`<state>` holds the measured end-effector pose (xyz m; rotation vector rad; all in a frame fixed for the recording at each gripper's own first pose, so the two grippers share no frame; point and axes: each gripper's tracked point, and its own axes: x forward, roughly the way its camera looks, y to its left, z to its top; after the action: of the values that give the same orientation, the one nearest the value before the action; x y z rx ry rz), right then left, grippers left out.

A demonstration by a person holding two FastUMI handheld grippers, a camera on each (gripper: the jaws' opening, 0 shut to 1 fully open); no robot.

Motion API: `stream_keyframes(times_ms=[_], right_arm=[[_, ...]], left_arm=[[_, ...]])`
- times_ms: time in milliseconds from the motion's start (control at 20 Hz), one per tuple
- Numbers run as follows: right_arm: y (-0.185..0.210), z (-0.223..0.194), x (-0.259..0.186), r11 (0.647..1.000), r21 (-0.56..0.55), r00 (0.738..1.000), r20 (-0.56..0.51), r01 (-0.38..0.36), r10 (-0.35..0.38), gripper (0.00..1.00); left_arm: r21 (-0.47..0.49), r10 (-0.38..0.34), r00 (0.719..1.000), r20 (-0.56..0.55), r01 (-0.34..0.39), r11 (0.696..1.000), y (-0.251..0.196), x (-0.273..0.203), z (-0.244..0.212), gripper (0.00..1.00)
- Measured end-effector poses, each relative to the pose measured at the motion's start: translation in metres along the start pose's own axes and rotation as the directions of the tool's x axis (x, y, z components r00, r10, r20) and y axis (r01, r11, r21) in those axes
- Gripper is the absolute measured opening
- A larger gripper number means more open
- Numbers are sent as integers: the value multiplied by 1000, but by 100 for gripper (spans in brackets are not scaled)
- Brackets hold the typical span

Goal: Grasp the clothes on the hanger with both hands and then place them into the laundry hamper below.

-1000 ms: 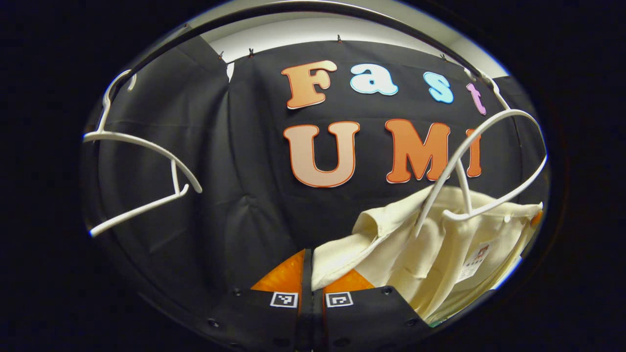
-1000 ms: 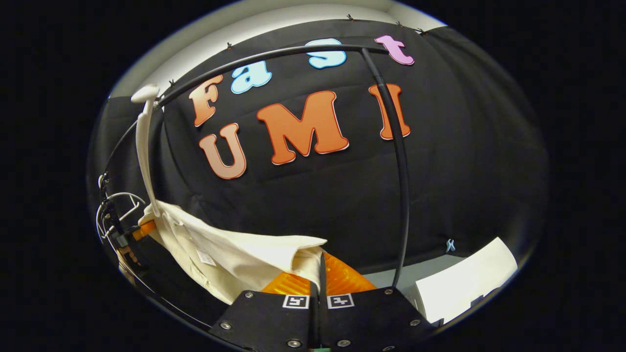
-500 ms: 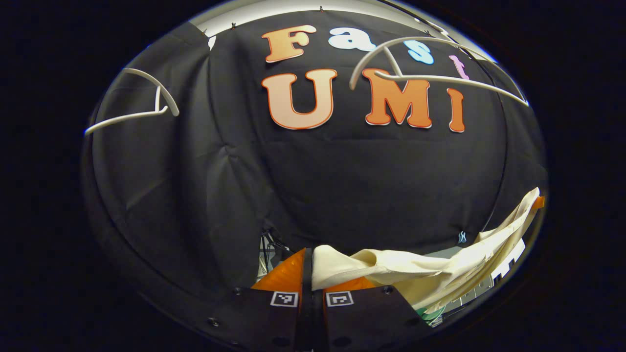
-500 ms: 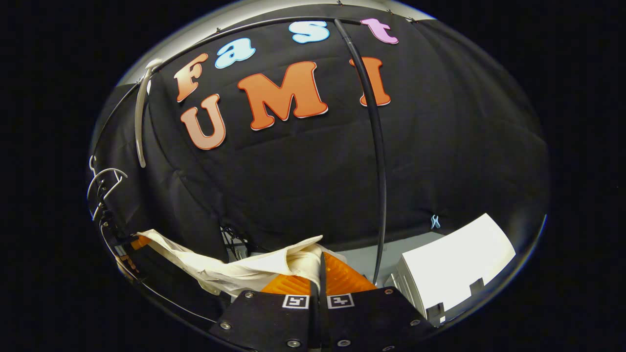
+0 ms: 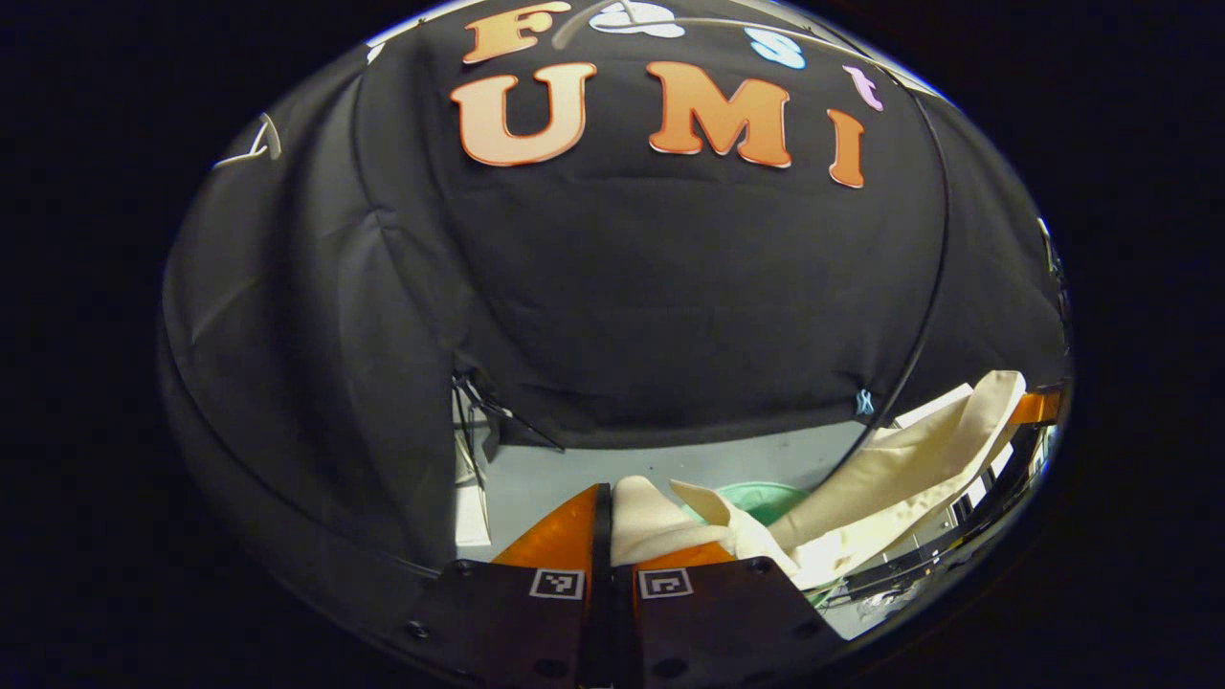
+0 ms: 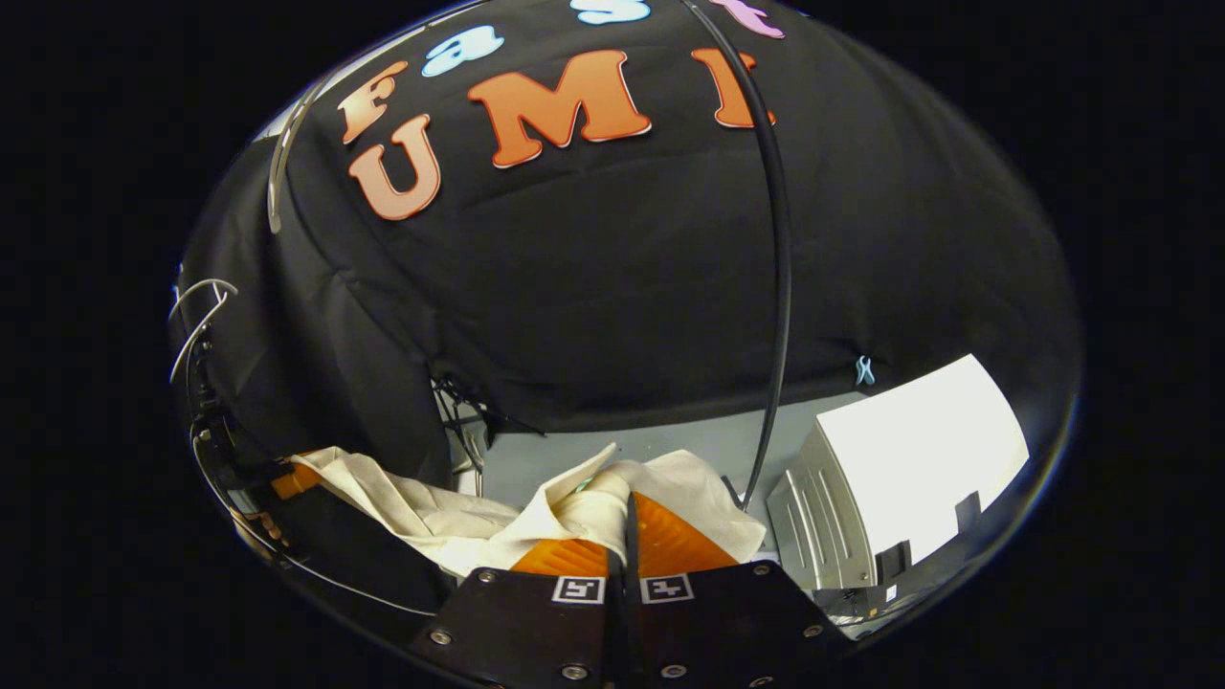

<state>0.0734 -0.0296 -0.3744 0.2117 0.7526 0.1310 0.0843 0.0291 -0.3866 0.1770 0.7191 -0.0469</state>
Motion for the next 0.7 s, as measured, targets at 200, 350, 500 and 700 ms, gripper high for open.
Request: stream_keyframes(times_ms=[200, 350, 500, 700], right_arm=[[2, -53, 18, 1000, 27, 995, -95, 11, -8, 0], [0, -83, 31, 999, 44, 989, -149, 28, -21, 0], [-1, -106, 41, 998, 48, 980, -194, 46, -36, 1], [14, -123, 54, 997, 63, 971, -236, 41, -25, 3]], left_arm=[[4, -69, 993, -91, 70, 998, -41, 13, -42, 8], [-19, -115, 979, -166, 114, 993, -70, 27, -69, 7], [-61, -159, 957, -243, 149, 987, -100, 35, -100, 7], [-37, -165, 934, -316, 162, 986, -125, 37, -123, 7]])
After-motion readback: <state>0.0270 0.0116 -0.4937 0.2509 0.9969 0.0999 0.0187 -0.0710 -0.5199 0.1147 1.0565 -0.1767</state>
